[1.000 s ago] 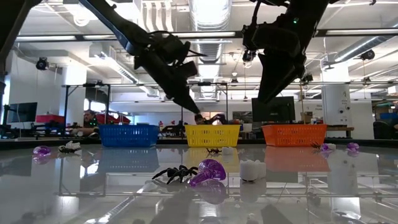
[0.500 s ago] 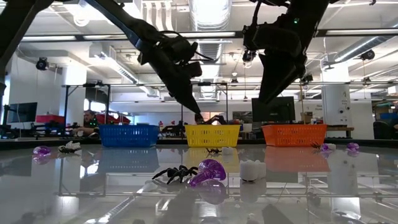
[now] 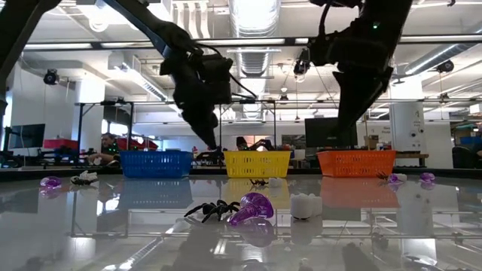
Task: Sort Halloween decoration
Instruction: Put the purple witch hat toy into the orange basket
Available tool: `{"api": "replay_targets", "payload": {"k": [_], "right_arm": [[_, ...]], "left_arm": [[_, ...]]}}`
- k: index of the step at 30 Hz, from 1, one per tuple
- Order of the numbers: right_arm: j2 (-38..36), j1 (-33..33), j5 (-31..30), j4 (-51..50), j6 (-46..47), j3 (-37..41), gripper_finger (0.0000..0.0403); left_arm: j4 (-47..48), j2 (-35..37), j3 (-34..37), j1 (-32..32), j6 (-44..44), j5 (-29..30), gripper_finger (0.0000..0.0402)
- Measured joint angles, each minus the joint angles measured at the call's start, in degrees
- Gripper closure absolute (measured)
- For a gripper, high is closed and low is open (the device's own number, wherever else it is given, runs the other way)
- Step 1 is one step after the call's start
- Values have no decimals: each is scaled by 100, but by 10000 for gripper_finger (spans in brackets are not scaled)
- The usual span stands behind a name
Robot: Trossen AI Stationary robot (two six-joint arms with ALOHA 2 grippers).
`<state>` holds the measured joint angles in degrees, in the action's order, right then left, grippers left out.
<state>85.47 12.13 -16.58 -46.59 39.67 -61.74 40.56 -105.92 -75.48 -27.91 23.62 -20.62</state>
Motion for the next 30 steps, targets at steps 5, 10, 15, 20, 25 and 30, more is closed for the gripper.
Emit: {"api": "replay_targets", "payload": {"k": [5,10,15,20,25,30], "right_arm": [[0,338,-160,-89,582,25,271],[0,747,-615,-486,1577,29,271],[0,1253,-656,-688,2602,49,271],[0,1900,-552,-674,3389,75,271],[0,2511,-546,-655,4000,82,271],[0,3031,-540,-566,4107,82,271]], "left_arm": [[201,163,310,372,-75,-7,287],[210,347,548,863,-198,-4,287],[249,494,594,1336,-421,14,287],[306,618,601,1763,-469,17,287],[448,654,603,2104,-720,29,287],[560,654,607,2431,-1014,46,287]]}}
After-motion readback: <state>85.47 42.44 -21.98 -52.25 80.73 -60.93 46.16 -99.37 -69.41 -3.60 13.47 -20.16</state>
